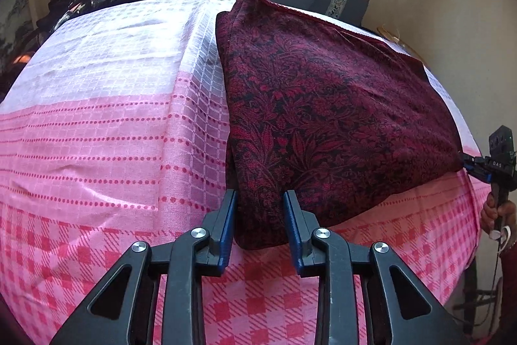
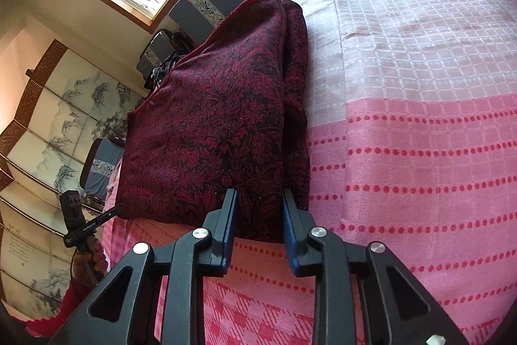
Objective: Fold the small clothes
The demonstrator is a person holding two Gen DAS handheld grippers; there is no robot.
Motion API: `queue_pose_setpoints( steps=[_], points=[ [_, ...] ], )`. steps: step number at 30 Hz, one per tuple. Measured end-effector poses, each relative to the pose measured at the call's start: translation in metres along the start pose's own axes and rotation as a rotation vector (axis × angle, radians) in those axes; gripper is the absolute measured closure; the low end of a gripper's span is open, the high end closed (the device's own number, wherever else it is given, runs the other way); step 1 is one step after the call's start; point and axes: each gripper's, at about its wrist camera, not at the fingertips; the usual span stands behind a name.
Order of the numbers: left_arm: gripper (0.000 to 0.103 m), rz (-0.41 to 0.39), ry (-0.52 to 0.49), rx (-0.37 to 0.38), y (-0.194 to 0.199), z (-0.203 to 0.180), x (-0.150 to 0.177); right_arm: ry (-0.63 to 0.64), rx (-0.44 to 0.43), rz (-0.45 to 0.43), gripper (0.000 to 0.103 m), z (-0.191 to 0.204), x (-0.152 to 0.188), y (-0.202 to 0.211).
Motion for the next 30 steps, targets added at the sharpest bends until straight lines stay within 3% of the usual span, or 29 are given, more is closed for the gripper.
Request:
queue_pose_setpoints(
  steps=[5, 9, 30],
  points=[
    [0.086, -0.049, -0.151, -0.133, 0.001, -0.029, 0.01, -0.015, -0.006, 0.003, 0.09, 0.0, 0.003, -0.003],
    [0.089, -0.059, -0.196, -0.163, 0.002, -0.038, 0.013, -0.012, 0.0, 0.006, 0.092, 0.005, 0.003, -0.004],
    [0.091, -0.054, -0.166, -0.136, 0.02, -0.023, 0.018, -0.039, -0.056, -0.007, 0.093, -0.003, -0.002, 0.005]
  ],
)
Point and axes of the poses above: each gripper's, at about its wrist camera, not at the fingertips, and y roughly against the way its jaws point, z to its left, x to its underside, and after that the axes turned 10 degrees about y, right-handed
